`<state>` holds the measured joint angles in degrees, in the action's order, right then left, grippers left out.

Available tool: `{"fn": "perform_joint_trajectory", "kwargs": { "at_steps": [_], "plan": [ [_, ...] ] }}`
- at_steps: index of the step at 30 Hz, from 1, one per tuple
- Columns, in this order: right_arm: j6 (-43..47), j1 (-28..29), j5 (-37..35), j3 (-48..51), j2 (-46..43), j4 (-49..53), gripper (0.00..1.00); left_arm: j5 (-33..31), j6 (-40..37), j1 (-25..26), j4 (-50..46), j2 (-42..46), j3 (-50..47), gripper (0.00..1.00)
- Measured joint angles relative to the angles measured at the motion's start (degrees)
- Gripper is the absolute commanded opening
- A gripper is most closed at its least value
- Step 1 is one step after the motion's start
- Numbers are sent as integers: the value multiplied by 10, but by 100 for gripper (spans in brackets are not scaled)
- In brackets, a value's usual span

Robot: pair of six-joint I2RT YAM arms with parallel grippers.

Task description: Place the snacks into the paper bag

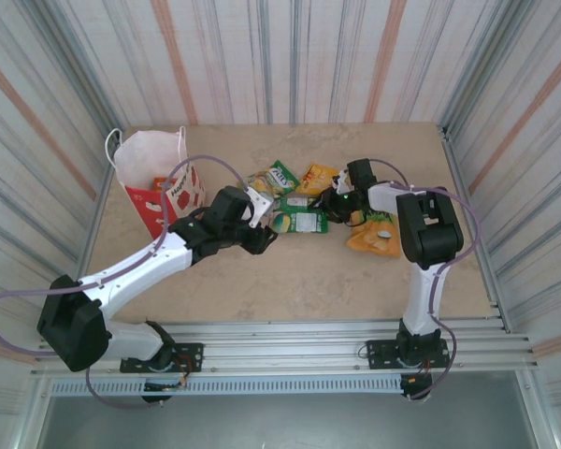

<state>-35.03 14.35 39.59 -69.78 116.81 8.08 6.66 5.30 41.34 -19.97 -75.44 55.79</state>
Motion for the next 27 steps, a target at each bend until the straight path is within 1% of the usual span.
{"fn": "perform_joint_trajectory", "kwargs": {
  "at_steps": [5, 10, 14, 18, 23, 27],
  "plan": [
    [3, 11, 16, -1, 9, -20, 14, 9, 1, 0, 2, 0, -1, 58],
    [23, 17, 7, 2, -9, -15, 1, 9, 1, 0, 1, 9, -1, 58],
    [50, 24, -15, 18, -64, 17, 0, 9, 1, 0, 0, 28, -1, 59],
    [97, 40, -50, 26, -143, 73, 0, 17, 1, -5, -13, 48, 0, 61],
    [190, 58, -84, 26, -259, 147, 0, 75, 2, -42, -27, 82, 1, 62],
    [313, 63, -83, 18, -345, 219, 0, 137, -21, -71, -40, 96, 15, 65]
  ]
}}
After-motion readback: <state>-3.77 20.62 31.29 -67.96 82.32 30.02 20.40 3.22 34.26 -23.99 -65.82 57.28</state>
